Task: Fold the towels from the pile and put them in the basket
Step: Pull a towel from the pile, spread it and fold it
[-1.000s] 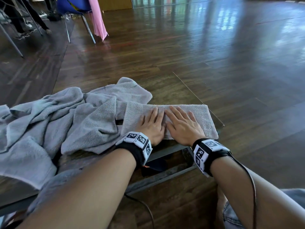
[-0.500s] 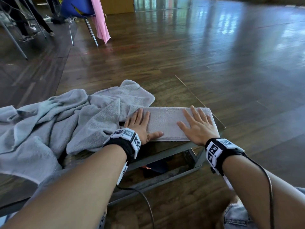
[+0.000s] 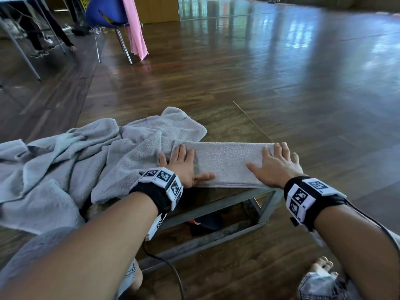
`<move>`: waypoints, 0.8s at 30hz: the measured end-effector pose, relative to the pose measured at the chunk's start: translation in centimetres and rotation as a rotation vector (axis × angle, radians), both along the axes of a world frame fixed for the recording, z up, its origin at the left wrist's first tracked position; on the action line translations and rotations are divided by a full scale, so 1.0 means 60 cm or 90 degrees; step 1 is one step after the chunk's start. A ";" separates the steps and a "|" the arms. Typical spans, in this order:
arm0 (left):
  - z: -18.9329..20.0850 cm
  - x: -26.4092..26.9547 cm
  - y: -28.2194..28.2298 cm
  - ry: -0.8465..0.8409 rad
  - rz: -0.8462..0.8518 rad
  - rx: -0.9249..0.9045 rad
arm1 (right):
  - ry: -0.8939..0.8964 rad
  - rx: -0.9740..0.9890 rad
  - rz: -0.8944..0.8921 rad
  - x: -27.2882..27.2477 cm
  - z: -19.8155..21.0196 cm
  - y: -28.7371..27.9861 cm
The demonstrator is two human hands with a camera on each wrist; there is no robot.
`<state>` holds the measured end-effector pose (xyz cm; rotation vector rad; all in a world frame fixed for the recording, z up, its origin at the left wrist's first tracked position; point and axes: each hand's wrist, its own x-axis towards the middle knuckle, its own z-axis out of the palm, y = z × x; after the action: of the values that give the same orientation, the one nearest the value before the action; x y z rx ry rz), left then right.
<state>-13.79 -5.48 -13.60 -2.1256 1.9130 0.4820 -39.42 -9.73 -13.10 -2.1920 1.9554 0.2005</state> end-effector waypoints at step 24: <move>0.058 0.000 -0.009 0.159 0.146 -0.099 | -0.112 0.024 0.140 0.053 0.033 0.028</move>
<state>-13.78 -6.00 -10.13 -2.5066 1.8957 0.6944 -36.23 -8.05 -11.11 -2.3109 1.6077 0.0729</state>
